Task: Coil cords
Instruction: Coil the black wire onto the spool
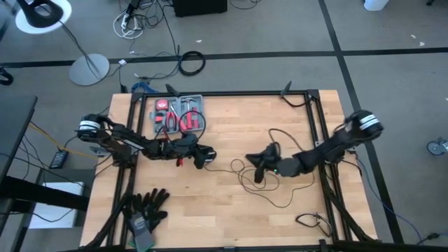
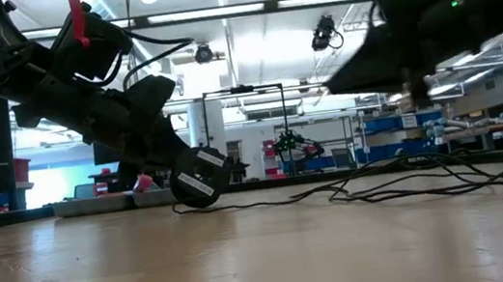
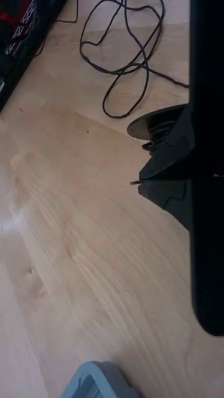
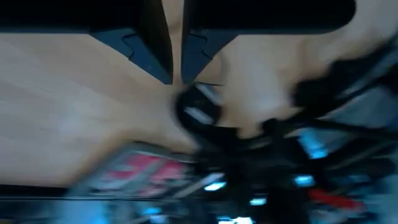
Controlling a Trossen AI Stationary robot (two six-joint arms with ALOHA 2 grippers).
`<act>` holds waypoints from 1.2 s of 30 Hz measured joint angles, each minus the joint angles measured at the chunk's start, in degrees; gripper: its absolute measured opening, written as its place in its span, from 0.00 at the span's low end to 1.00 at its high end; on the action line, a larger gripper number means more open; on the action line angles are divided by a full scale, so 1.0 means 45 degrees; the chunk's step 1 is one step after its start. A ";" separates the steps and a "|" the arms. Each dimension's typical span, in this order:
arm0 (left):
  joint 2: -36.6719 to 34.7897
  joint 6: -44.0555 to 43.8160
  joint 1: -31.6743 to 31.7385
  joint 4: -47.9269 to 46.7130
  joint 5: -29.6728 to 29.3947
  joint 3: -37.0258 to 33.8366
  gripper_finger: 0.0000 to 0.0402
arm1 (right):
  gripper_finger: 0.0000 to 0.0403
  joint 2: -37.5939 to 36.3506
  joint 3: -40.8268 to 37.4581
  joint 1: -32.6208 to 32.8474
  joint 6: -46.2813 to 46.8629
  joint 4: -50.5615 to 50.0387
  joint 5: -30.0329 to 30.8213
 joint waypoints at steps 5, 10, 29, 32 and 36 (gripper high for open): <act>0.0005 -0.0011 0.0010 0.0050 0.0000 0.0000 0.00 | 0.17 0.2003 0.1076 -0.0814 -0.2149 0.1396 -0.1363; 0.0010 -0.0030 0.0015 0.0218 -0.0093 -0.0019 0.00 | 0.27 0.3244 0.2618 -0.1181 -0.4049 -0.0075 -0.1710; 0.0005 0.0575 0.0039 0.1106 -0.1156 0.0004 0.00 | 0.43 0.5876 0.6545 -0.1912 -0.5193 -0.5813 -0.5049; 0.0005 0.0596 0.0039 0.1426 -0.1185 0.0012 0.00 | 0.37 0.6133 0.6863 -0.1998 -0.5188 -0.5957 -0.4852; 0.0005 0.0847 0.0039 0.1678 -0.1192 0.0000 0.00 | 0.24 0.6136 0.7036 -0.2107 -0.5093 -0.6499 -0.4729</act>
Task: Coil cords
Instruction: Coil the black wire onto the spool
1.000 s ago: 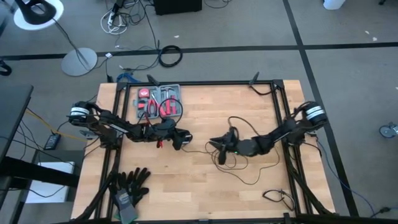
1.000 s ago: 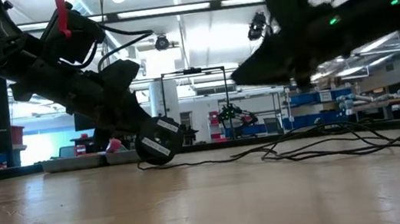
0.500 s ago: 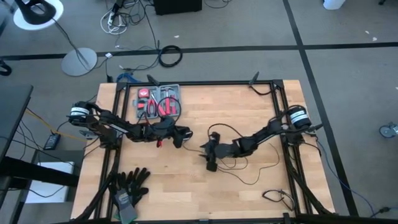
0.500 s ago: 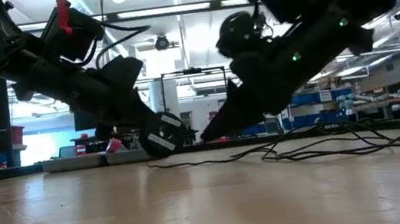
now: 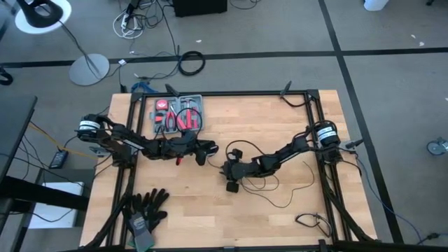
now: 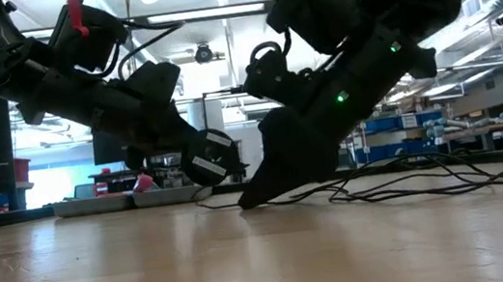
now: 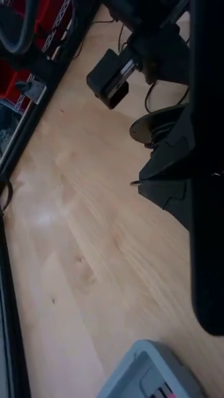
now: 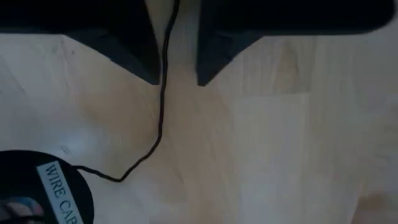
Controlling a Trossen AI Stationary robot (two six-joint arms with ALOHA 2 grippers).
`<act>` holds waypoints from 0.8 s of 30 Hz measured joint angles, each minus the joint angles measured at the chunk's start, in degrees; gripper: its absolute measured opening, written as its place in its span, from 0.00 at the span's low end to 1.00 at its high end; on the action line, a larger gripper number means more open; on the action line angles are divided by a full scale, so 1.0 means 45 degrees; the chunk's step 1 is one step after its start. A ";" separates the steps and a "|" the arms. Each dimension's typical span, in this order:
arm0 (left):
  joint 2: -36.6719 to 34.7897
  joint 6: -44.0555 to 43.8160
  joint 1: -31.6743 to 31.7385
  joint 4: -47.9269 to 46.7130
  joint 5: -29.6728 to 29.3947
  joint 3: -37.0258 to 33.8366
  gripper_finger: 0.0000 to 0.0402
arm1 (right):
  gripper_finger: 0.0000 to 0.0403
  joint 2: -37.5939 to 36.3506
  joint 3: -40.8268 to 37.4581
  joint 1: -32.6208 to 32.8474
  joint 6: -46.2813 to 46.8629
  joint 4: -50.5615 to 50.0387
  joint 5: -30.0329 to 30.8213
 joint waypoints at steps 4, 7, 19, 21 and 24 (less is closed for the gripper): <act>0.0000 0.0007 0.0000 0.0178 -0.0001 0.0000 0.00 | 0.08 -0.0006 -0.0008 -0.0060 0.0295 -0.0182 0.0112; 0.0000 0.0012 0.0000 0.0641 0.0038 0.0000 0.00 | 0.02 -0.0010 -0.0013 -0.0097 0.0299 -0.0221 0.0208; -0.1112 0.0751 0.0000 0.0926 -0.0321 0.0000 0.00 | 0.00 0.0077 0.0083 -0.0225 0.0505 0.0746 0.0350; -0.1112 0.0740 0.0001 0.0816 -0.0333 0.0000 0.00 | 0.00 0.0068 0.0549 -0.0361 0.0209 0.0741 0.0213; -0.1088 0.0694 0.0000 0.0470 -0.0358 0.0000 0.00 | 0.00 0.0053 0.1218 -0.0568 -0.0328 0.0579 -0.0229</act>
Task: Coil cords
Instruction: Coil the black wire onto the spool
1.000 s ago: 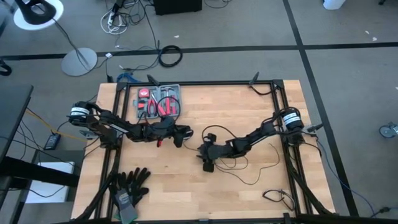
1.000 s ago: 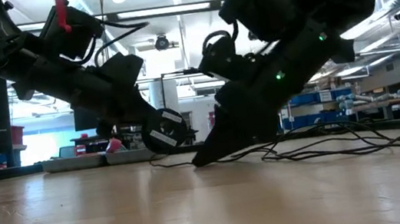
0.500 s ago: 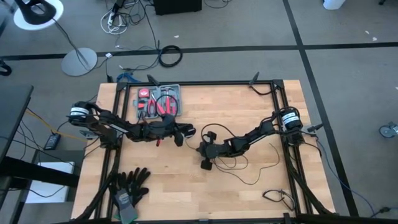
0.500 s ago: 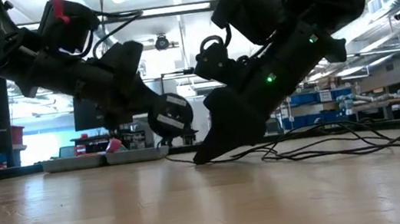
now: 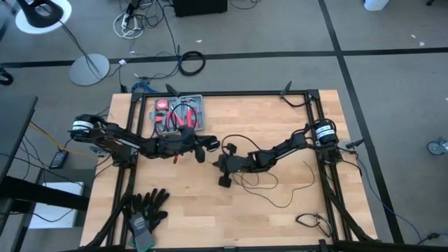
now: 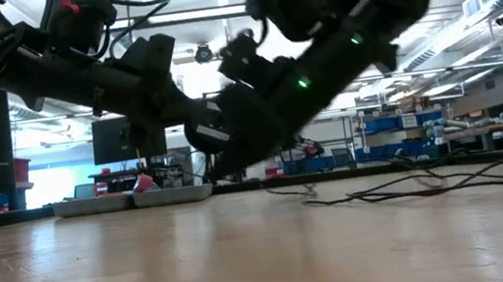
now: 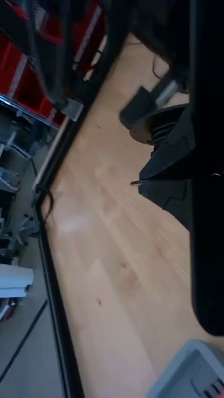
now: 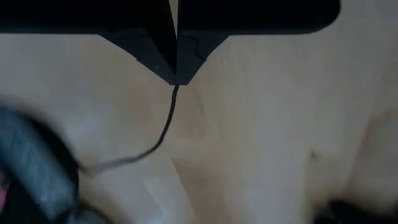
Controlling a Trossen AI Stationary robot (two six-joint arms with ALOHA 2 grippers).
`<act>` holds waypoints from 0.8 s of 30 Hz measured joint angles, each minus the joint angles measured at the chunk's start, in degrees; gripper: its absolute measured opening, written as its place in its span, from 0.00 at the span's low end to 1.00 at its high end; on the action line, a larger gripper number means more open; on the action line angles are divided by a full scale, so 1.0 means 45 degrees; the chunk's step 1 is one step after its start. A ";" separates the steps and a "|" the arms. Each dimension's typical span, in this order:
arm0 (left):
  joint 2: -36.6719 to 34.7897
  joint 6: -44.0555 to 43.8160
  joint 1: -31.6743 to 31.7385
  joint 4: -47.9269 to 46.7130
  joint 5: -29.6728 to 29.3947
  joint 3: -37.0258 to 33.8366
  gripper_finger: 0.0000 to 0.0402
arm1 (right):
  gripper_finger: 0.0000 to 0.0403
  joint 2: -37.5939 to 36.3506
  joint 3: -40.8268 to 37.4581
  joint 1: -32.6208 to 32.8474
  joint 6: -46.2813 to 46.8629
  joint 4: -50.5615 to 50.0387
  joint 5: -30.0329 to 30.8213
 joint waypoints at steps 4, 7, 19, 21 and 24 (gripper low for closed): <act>0.0010 -0.0071 0.0000 -0.0704 -0.0096 0.0000 0.00 | 0.00 -0.0084 0.0966 -0.0145 -0.1171 0.0073 -0.0103; 0.0010 -0.0294 0.0000 -0.1324 -0.0110 0.0000 0.00 | 0.00 -0.0197 0.1499 -0.0184 -0.1896 -0.0022 -0.0088; 0.0019 -0.0361 -0.0015 -0.2455 0.0094 0.0000 0.00 | 0.00 -0.2580 0.1835 -0.0203 -0.2179 -0.5006 0.3905; 0.0019 -0.0396 -0.0015 -0.2401 0.0153 0.0005 0.00 | 0.00 -0.2915 0.1835 -0.0189 -0.1769 -0.5975 0.4498; 0.0019 -0.0612 -0.0015 -0.2454 0.0436 -0.0005 0.00 | 0.00 -0.3277 0.1835 -0.0375 -0.0485 -0.7511 0.4673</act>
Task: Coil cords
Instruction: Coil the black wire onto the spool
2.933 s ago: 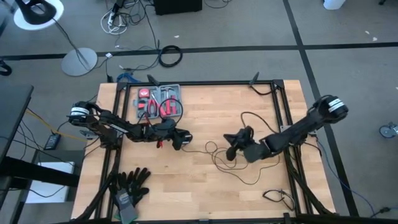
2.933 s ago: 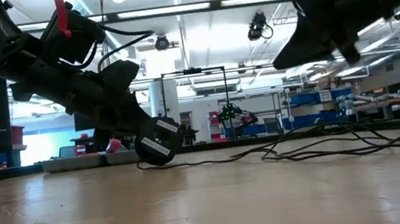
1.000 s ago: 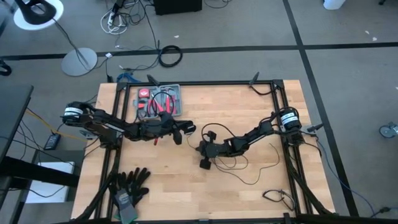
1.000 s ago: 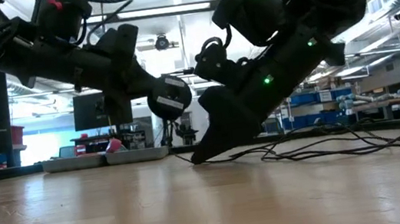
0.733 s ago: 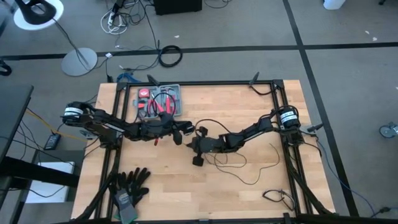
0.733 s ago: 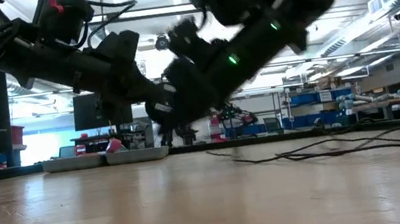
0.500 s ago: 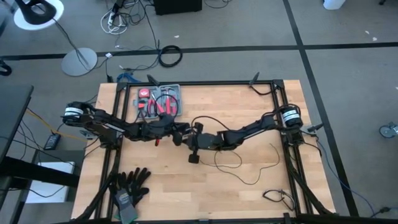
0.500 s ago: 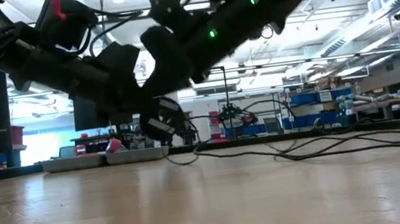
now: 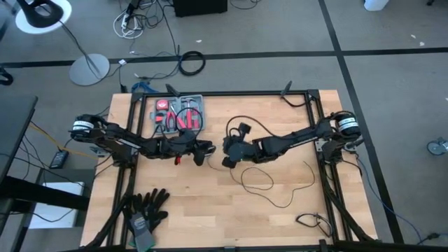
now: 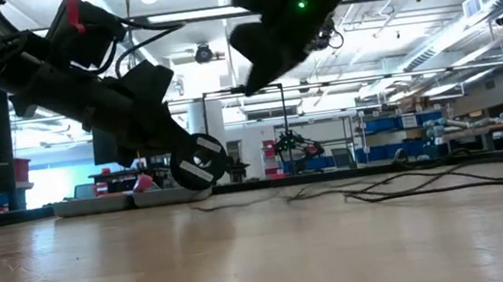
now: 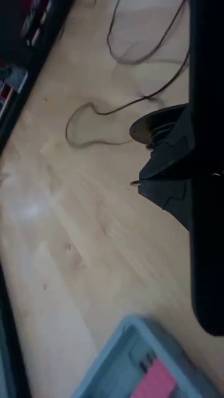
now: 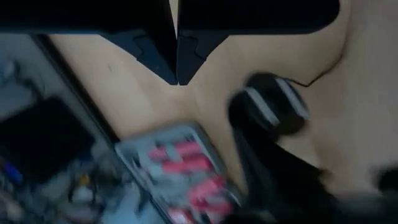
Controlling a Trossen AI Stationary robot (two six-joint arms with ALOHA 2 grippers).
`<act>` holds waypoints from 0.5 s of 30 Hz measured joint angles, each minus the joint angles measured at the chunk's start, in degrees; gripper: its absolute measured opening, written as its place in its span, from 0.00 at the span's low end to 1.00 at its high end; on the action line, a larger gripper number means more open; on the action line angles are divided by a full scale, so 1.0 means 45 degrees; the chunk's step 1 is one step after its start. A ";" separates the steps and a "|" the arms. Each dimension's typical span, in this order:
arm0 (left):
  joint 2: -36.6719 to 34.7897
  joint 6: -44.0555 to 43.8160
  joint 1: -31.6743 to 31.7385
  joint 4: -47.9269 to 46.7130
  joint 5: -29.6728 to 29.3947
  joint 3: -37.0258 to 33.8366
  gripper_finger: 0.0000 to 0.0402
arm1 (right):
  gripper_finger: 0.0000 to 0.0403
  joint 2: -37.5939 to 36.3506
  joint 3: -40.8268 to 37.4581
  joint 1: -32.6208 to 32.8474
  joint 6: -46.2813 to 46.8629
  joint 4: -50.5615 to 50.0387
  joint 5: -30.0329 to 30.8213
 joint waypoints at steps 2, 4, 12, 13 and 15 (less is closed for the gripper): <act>0.0000 -0.0074 0.0000 0.0223 0.0316 0.0000 0.00 | 0.00 0.0018 0.0000 -0.0163 0.1185 -0.1079 -0.0392; 0.0000 -0.0068 0.0000 0.0492 0.0420 0.0000 0.00 | 0.00 0.0124 -0.0263 -0.0241 0.2088 -0.1408 -0.1037; -0.0005 -0.0011 0.0000 0.0233 0.0374 0.0005 0.00 | 0.00 0.0248 -0.2522 0.0241 0.4160 0.0839 -0.1646; -0.0005 -0.0010 0.0000 0.0146 0.0310 0.0005 0.00 | 0.00 0.0195 -0.2797 0.0357 0.4270 0.1119 -0.1874; -0.0005 -0.0006 0.0000 0.0107 0.0204 0.0005 0.00 | 0.00 0.0178 -0.3332 0.0551 0.4222 0.2392 -0.2500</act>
